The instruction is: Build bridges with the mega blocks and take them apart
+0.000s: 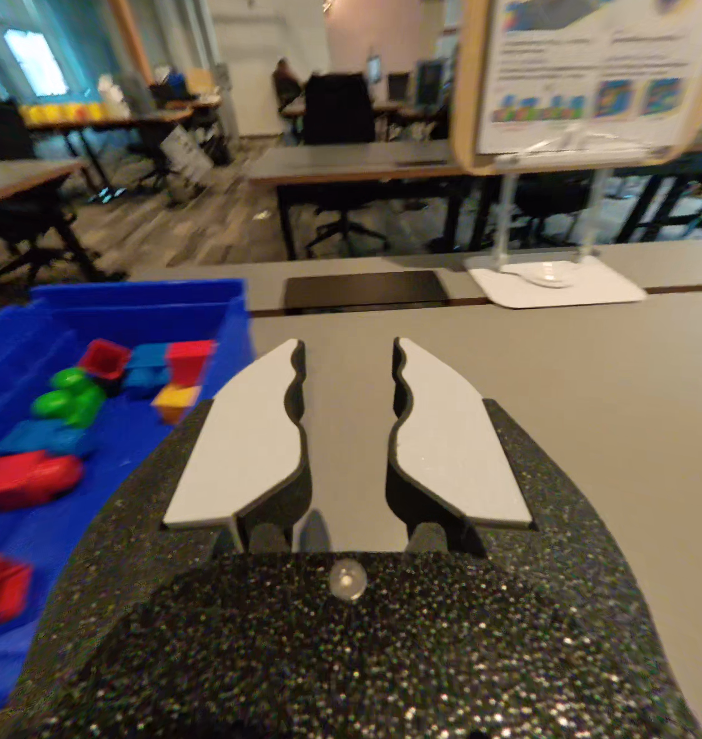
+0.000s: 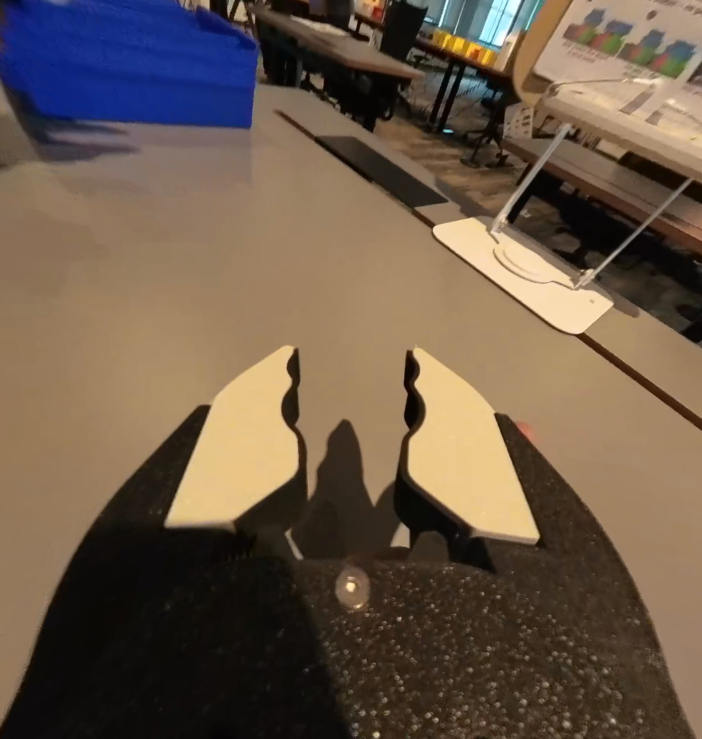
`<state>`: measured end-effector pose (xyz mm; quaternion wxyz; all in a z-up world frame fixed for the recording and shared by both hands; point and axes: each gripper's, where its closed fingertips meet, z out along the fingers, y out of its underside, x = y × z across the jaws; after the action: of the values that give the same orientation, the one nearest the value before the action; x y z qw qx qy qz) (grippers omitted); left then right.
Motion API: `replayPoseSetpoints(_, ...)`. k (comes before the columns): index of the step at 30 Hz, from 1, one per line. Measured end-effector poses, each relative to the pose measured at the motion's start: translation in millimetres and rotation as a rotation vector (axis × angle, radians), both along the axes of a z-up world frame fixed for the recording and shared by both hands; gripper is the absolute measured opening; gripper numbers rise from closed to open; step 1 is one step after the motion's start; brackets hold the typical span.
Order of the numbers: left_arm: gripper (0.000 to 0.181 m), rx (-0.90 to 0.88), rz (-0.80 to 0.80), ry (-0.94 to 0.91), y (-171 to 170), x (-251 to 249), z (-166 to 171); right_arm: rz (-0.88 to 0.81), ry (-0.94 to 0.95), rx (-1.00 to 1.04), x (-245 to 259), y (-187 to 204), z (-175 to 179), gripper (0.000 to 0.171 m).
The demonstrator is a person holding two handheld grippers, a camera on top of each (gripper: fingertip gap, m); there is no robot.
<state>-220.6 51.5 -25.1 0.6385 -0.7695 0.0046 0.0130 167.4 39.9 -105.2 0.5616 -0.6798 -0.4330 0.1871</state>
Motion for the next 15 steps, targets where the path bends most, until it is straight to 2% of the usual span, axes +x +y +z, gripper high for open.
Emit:
replayPoseSetpoints(3, 0.053, -0.19, 0.119, -0.096, -5.1, -78.7, 5.3, 0.017, -0.033, 0.003, -4.7, -2.8, -3.6, 0.051)
replayPoseSetpoints(7, 0.057, -0.594, 0.271, -0.211, -20.6, -171.0, -39.2, 0.031, -0.044, 0.018, -6.8, -6.3, -1.1, 0.05)
replayPoseSetpoints(11, 0.057, -0.991, 0.297, -0.174, -47.7, -211.8, -98.3, 0.042, -0.042, 0.019, -7.1, -8.5, 0.5, 0.048)
replayPoseSetpoints(15, 0.054, -1.087, 0.345, -0.092, -59.8, -231.8, -110.7, 0.051, -0.039, 0.02, -7.7, -10.0, 3.0, 0.048)
